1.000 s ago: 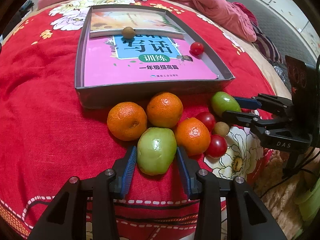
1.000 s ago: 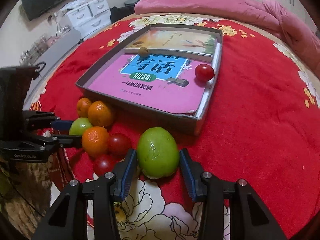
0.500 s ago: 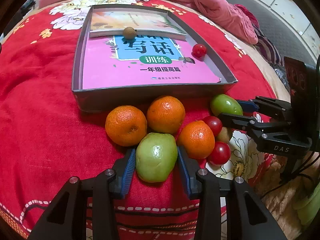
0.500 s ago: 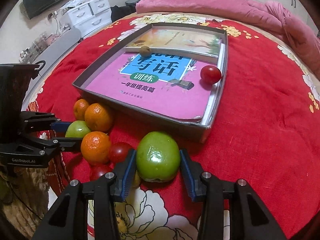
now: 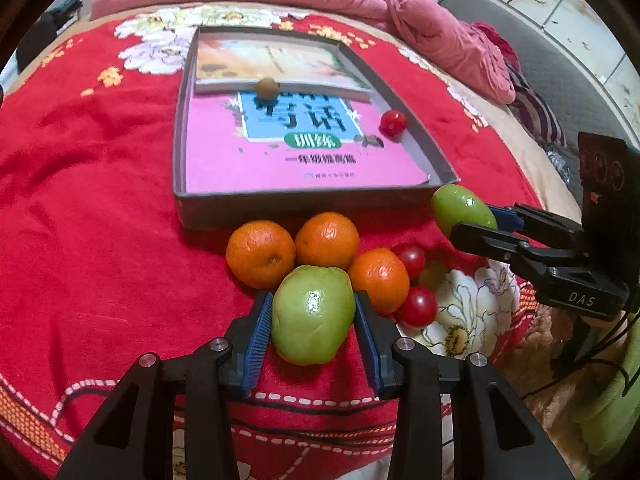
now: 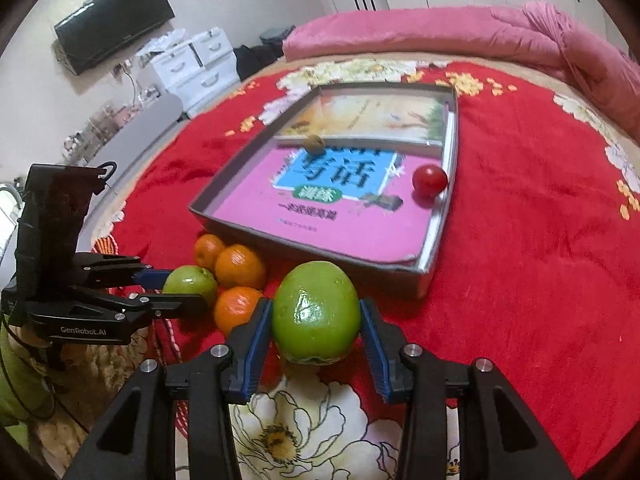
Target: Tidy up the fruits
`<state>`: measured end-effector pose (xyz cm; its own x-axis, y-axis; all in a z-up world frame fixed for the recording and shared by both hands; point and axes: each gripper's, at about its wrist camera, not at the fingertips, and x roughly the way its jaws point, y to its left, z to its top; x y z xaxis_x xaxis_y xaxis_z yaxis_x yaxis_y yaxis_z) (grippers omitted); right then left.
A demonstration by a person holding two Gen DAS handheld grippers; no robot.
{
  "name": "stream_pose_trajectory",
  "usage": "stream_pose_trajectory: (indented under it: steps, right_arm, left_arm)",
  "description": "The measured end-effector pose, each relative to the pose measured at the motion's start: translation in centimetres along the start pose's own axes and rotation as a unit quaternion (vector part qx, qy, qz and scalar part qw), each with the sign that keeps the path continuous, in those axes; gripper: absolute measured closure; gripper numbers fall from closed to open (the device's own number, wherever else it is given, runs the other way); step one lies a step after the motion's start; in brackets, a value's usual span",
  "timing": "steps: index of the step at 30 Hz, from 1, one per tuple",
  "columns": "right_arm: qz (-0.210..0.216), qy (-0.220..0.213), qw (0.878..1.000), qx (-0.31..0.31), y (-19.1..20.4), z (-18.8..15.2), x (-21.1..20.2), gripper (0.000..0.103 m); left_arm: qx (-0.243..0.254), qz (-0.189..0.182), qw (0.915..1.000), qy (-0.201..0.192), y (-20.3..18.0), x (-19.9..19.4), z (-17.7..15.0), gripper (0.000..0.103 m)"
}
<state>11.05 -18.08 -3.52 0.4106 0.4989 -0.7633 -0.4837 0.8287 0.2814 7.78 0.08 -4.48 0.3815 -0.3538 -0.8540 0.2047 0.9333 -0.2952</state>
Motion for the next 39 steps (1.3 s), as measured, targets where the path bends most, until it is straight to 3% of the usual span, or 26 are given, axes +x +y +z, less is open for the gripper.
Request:
stream_pose_trajectory:
  steps: [16, 39]
  right_arm:
    - [-0.004, -0.084, 0.996, 0.005, -0.1, 1.4, -3.1, 0.059]
    - [-0.007, -0.161, 0.987, 0.018, -0.4, 2.2, -5.7, 0.059]
  left_arm:
    - [-0.026, 0.021, 0.9980, -0.053, 0.2, -4.5, 1.7, 0.061]
    - [-0.031, 0.022, 0.9950, -0.092, -1.0, -6.4, 4.3, 0.061]
